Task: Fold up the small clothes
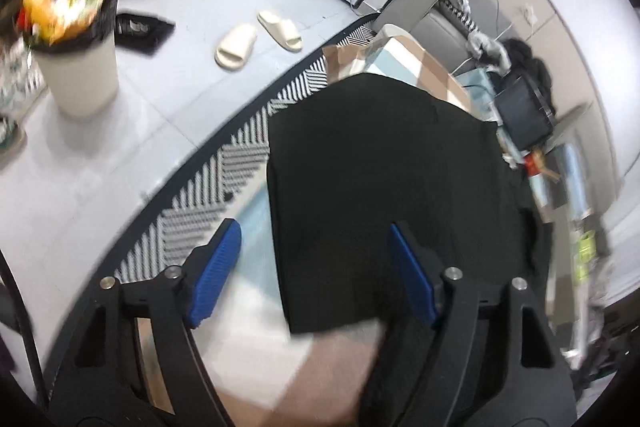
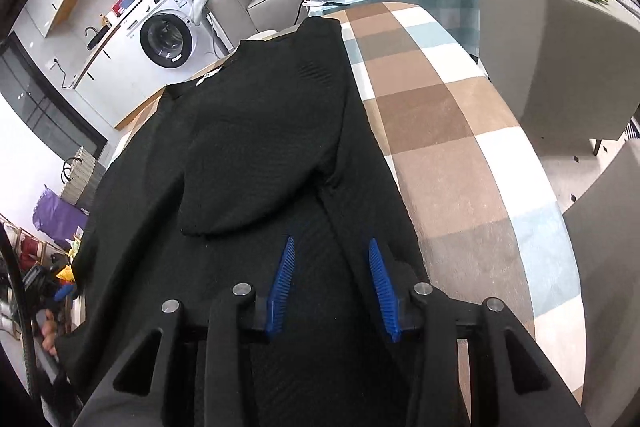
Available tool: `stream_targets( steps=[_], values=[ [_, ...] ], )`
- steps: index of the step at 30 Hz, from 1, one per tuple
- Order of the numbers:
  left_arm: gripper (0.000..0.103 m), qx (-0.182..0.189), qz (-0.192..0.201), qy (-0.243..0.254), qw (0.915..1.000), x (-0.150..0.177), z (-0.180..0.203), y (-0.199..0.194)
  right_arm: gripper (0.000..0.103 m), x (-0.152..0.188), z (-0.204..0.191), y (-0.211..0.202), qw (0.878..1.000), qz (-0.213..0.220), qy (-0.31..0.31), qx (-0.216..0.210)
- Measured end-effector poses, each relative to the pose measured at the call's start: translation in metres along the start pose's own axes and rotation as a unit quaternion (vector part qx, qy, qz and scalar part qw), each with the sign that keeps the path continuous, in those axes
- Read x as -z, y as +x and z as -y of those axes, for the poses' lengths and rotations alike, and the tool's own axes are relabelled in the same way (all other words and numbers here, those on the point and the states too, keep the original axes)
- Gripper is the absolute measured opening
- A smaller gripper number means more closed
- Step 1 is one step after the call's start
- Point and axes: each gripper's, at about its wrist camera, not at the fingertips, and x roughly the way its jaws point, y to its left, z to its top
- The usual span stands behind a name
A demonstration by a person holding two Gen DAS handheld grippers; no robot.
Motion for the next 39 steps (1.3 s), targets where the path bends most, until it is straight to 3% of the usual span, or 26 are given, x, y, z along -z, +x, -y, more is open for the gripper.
stream_targets(
  steps=[4, 6, 8, 13, 14, 21, 26, 29, 30, 32, 34, 37, 39],
  values=[
    [0.064, -0.027, -0.013, 0.033, 0.999, -0.017, 0.013, 0.024, 0.04, 0.001, 0.001, -0.005, 1.0, 0.005, 0.001, -0.001],
    [0.063, -0.029, -0.028, 0.031, 0.9987, -0.026, 0.016, 0.038, 0.04, 0.002, 0.002, -0.007, 1.0, 0.006, 0.002, 0.0],
    [0.055, -0.036, -0.037, 0.023, 0.9984, -0.033, 0.022, 0.051, 0.04, 0.0, 0.002, -0.007, 1.0, 0.008, 0.003, 0.0],
    [0.01, -0.035, 0.006, 0.006, 0.9994, -0.044, 0.028, 0.051, 0.04, 0.0, 0.006, -0.011, 1.0, 0.016, 0.016, 0.007],
    [0.006, -0.022, 0.012, 0.008, 0.9997, -0.046, 0.03, 0.049, 0.04, 0.0, 0.006, -0.012, 1.0, 0.018, 0.018, 0.006],
    [0.006, -0.007, 0.064, 0.058, 0.9963, -0.065, 0.082, 0.013, 0.04, 0.001, 0.001, -0.014, 0.999, 0.024, 0.022, -0.004],
    [0.006, 0.026, 0.083, 0.131, 0.9875, -0.071, 0.165, -0.009, 0.04, 0.001, -0.001, -0.022, 0.999, 0.03, 0.023, -0.012],
    [0.006, 0.057, 0.066, 0.193, 0.9774, -0.052, 0.232, -0.005, 0.04, 0.002, 0.002, -0.029, 0.999, 0.038, 0.027, -0.013],
    [0.008, 0.071, 0.044, 0.214, 0.9733, -0.043, 0.255, 0.001, 0.04, 0.002, 0.003, -0.031, 0.999, 0.04, 0.029, -0.013],
    [0.022, 0.118, -0.021, 0.24, 0.9633, -0.023, 0.29, 0.015, 0.04, 0.004, 0.003, -0.035, 0.999, 0.043, 0.029, -0.012],
    [0.049, 0.148, -0.054, 0.249, 0.9557, -0.012, 0.305, 0.02, 0.042, 0.006, 0.005, -0.039, 0.999, 0.043, 0.031, -0.007],
    [0.069, 0.157, -0.038, 0.247, 0.9554, -0.005, 0.301, 0.008, 0.042, 0.011, 0.01, -0.043, 0.998, 0.04, 0.04, -0.002],
    [0.074, 0.151, -0.008, 0.236, 0.9598, -0.009, 0.283, -0.002, 0.043, 0.014, 0.012, -0.047, 0.998, 0.043, 0.039, 0.0]
  ],
)
